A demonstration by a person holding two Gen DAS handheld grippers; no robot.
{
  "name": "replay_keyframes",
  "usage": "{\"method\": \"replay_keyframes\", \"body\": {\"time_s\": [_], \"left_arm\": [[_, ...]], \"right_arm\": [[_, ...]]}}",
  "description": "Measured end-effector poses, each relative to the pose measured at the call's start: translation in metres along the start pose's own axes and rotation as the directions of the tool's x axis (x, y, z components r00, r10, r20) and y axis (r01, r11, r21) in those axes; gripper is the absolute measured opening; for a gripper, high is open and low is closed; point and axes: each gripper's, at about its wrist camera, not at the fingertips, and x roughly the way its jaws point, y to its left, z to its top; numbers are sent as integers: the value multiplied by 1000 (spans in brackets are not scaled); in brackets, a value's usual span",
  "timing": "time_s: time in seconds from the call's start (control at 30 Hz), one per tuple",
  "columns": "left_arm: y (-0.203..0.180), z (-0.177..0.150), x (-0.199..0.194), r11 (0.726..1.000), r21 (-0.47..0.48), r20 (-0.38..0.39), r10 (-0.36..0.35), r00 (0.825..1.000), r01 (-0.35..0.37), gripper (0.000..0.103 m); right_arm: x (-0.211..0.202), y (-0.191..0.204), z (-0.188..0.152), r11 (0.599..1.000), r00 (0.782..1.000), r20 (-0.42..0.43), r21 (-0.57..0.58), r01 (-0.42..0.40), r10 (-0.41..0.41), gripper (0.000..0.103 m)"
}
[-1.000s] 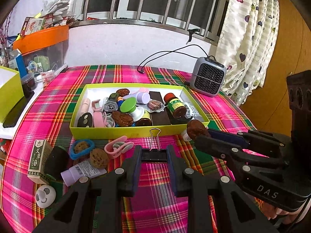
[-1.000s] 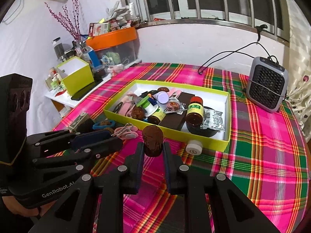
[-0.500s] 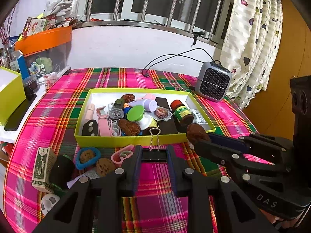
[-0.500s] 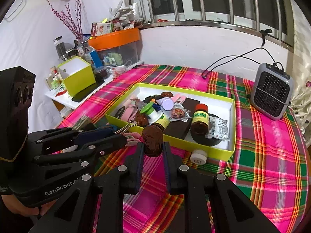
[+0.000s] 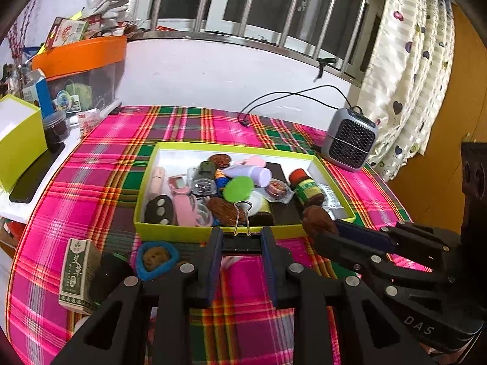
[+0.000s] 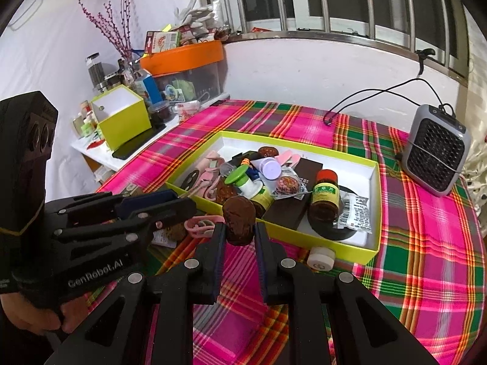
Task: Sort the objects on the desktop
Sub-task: 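Carry the walnut with the right gripper while the left carries the binder clip toward the box, then lower the walnut into the green box and open the right gripper while the left releases the binder clip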
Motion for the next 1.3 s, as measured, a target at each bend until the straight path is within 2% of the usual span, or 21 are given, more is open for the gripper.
{"method": "replay_keyframes", "body": {"time_s": [1.3], "left_arm": [[67, 31, 35, 991, -126, 15, 53, 998, -51, 26]], "right_arm": [[53, 22, 41, 998, 999, -3, -48, -41, 41, 20]]}}
